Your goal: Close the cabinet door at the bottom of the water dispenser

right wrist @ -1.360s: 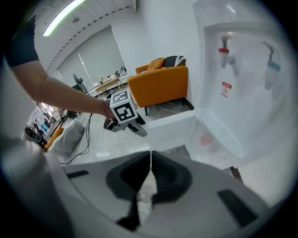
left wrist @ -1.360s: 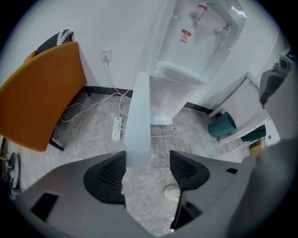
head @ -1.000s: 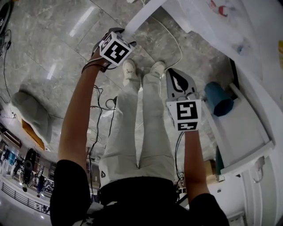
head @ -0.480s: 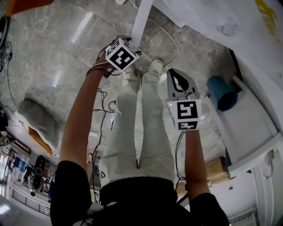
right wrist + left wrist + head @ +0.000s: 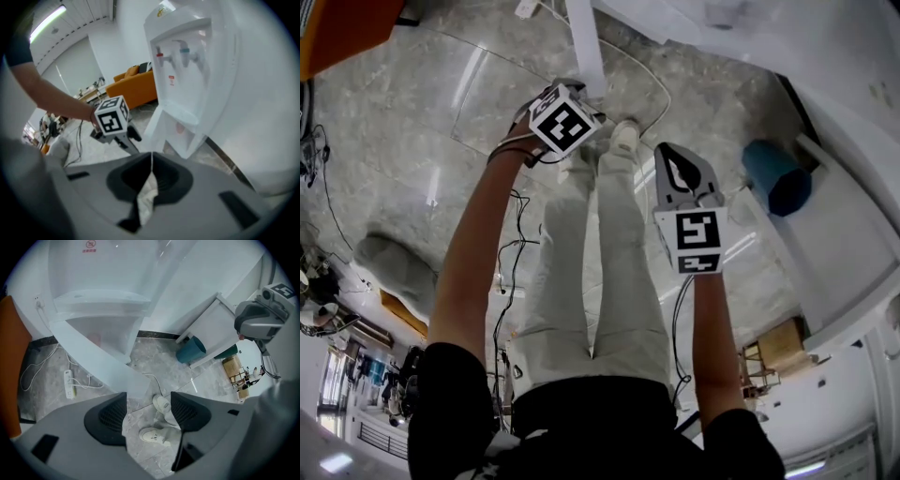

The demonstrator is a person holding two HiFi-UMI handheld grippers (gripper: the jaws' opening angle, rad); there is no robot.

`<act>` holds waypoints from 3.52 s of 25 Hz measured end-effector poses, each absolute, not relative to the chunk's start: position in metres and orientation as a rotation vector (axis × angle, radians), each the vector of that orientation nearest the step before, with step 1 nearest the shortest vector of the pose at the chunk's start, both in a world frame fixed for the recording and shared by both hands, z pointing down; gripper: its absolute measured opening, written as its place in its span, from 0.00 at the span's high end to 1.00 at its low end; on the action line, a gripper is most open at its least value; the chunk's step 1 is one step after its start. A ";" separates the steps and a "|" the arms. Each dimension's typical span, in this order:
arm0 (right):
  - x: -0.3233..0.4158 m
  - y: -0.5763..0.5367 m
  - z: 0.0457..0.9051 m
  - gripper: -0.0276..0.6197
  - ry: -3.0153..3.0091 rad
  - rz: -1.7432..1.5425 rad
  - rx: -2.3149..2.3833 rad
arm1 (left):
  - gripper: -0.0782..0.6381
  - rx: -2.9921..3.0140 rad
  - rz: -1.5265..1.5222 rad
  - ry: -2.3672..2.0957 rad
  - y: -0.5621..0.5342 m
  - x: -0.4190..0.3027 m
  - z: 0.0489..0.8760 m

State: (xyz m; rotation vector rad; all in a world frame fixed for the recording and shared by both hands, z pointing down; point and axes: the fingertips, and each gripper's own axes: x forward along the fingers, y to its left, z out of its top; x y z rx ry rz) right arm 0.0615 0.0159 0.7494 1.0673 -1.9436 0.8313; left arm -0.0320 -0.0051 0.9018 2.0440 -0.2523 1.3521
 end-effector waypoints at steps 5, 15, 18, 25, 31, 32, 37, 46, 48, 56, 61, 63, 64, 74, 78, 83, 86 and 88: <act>0.079 0.024 0.752 0.90 -1.922 0.847 1.111 | 0.48 2.096 1.367 -0.231 -0.010 -0.008 0.899; 0.103 0.041 0.757 0.90 -1.885 0.881 1.186 | 0.48 2.139 1.360 -0.221 -0.018 0.034 0.900; 0.109 0.044 0.758 0.90 -1.876 0.889 1.207 | 0.48 2.140 1.357 -0.225 -0.021 0.044 0.901; 0.133 0.051 0.760 0.90 -1.846 0.909 1.249 | 0.48 2.175 1.349 -0.249 -0.036 0.074 0.903; 0.152 0.055 0.760 0.90 -1.818 0.909 1.275 | 0.48 2.197 1.333 -0.279 -0.051 0.099 0.903; 0.155 0.055 0.761 0.90 -1.815 0.908 1.278 | 0.48 2.202 1.328 -0.286 -0.054 0.103 0.903; 0.164 0.055 0.764 0.90 -1.805 0.912 1.291 | 0.48 2.234 1.310 -0.309 -0.067 0.120 0.906; 0.174 0.061 0.769 0.90 -1.792 0.928 1.282 | 0.48 2.282 1.276 -0.371 -0.086 0.141 0.907; 0.178 0.063 0.771 0.90 -1.787 0.931 1.283 | 0.47 2.294 1.268 -0.387 -0.090 0.144 0.909; 0.191 0.066 0.773 0.90 -1.762 0.935 1.293 | 0.47 2.311 1.226 -0.430 -0.097 0.159 0.911; 0.191 0.066 0.773 0.90 -1.756 0.935 1.297 | 0.47 2.313 1.250 -0.406 -0.094 0.159 0.911; 0.186 0.065 0.771 0.90 -1.759 0.934 1.294 | 0.47 2.325 1.282 -0.382 -0.089 0.154 0.909; 0.183 0.064 0.769 0.90 -1.762 0.931 1.290 | 0.47 2.328 1.285 -0.365 -0.085 0.152 0.905; 0.159 0.040 0.721 0.90 -1.820 0.877 1.305 | 0.60 2.330 1.282 -0.367 -0.063 0.116 0.840; 0.154 0.033 0.696 0.90 -1.851 0.852 1.311 | 0.72 2.300 1.188 -0.395 -0.057 0.105 0.794; 0.132 0.018 0.660 0.90 -1.907 0.833 1.333 | 0.78 2.250 1.090 -0.500 -0.064 0.070 0.730; 0.117 0.010 0.631 0.90 -1.950 0.828 1.341 | 0.85 2.253 1.055 -0.591 -0.068 0.047 0.689; 0.110 0.003 0.613 0.90 -1.978 0.822 1.344 | 0.86 2.279 1.059 -0.642 -0.068 0.033 0.664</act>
